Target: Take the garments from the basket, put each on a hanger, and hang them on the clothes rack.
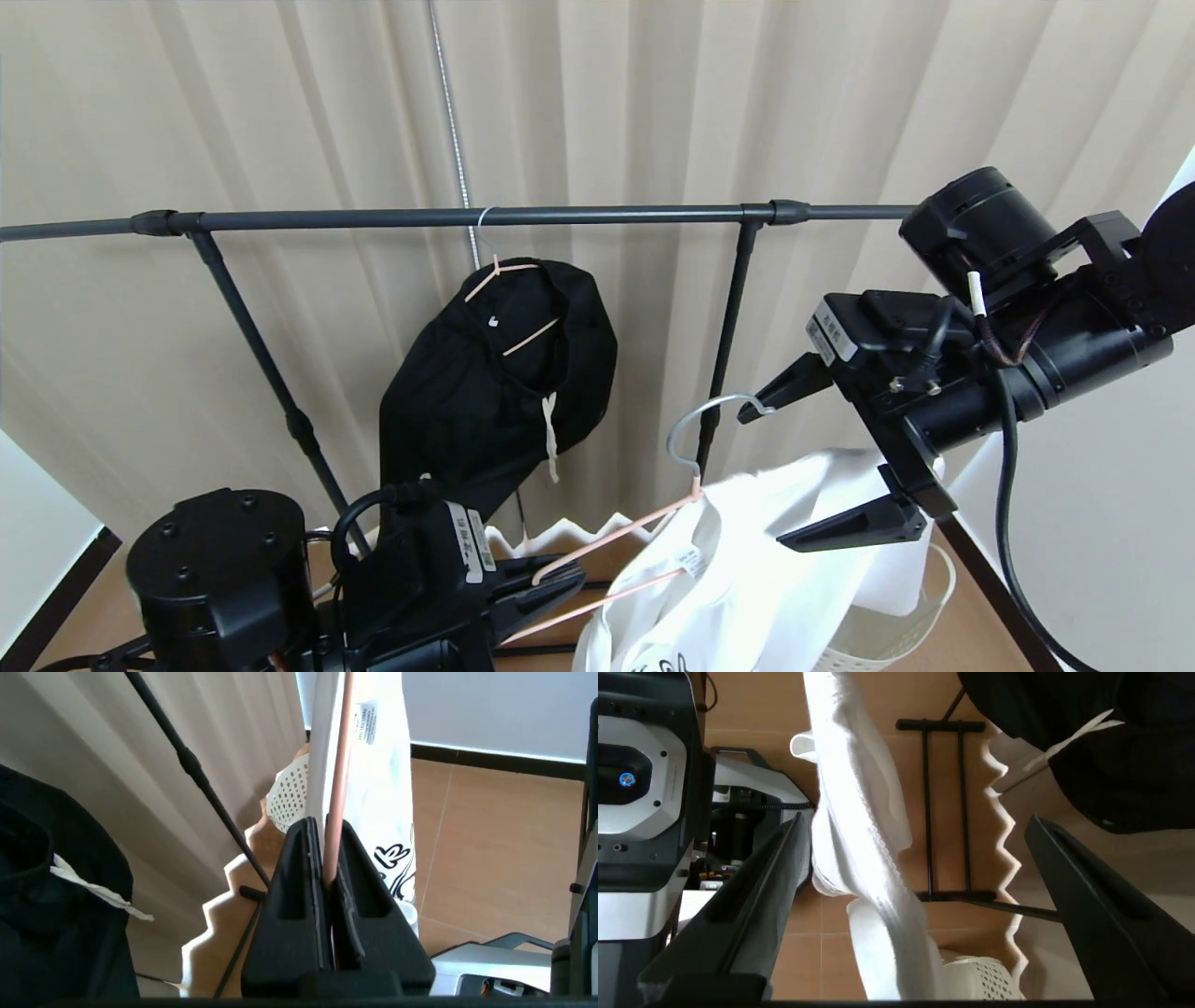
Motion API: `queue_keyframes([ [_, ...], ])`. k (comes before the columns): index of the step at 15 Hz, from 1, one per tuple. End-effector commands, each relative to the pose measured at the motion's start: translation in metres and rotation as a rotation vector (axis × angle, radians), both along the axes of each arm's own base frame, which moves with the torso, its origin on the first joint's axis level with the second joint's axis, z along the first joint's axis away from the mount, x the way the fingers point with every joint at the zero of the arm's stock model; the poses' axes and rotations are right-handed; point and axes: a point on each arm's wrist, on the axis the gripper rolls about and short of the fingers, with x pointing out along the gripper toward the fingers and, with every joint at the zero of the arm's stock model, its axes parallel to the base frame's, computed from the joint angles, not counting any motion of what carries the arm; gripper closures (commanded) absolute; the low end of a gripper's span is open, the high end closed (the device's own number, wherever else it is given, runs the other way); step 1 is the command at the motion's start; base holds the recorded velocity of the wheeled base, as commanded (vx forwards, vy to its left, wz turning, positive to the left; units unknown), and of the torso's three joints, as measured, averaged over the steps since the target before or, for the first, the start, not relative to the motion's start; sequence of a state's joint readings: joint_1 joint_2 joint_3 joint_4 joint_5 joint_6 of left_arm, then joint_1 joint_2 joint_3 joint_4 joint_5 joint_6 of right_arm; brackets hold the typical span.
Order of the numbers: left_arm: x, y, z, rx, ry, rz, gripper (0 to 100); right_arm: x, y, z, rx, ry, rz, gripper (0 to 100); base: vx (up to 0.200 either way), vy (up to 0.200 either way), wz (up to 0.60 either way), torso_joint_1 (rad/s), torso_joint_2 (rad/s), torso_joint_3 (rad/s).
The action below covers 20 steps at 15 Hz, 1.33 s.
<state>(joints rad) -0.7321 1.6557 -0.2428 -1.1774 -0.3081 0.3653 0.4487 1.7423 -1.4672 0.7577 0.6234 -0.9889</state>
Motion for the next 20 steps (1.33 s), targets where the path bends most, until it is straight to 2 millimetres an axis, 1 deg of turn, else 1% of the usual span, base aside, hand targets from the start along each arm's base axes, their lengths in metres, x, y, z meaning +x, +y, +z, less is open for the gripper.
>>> queue_keyframes([
  [1,-0.0001,-0.0003,0.0004,-0.002,-0.002,-0.001,100,0.0023,0.0017,-0.0024,-0.007,0.005,-0.001,0,0.0,0.0,0.0,0.0,0.0,0.0],
  [7,-0.0019,-0.0027,0.0009,-0.003,-0.005,-0.008,100,0.0016,0.0042,-0.0015,-0.029,-0.012,-0.007,0,0.0,0.0,0.0,0.0,0.0,0.0],
  [11,-0.002,-0.0026,0.0014,-0.005,-0.007,-0.008,100,0.0044,0.0061,-0.0049,-0.035,-0.003,-0.006,0,0.0,0.0,0.0,0.0,0.0,0.0],
  [17,-0.0014,-0.0036,0.0026,-0.009,-0.012,-0.009,100,0.0045,0.0061,-0.003,-0.032,-0.009,-0.007,0,0.0,0.0,0.0,0.0,0.0,0.0],
  [18,-0.0014,-0.0036,0.0026,-0.009,-0.012,-0.009,100,0.0041,0.006,-0.0025,-0.031,-0.011,-0.007,100,0.0,0.0,0.0,0.0,0.0,0.0],
  [20,-0.0014,-0.0036,0.0026,-0.009,-0.012,-0.009,100,0.0041,0.006,-0.0025,-0.03,-0.006,-0.012,100,0.0,0.0,0.0,0.0,0.0,0.0],
])
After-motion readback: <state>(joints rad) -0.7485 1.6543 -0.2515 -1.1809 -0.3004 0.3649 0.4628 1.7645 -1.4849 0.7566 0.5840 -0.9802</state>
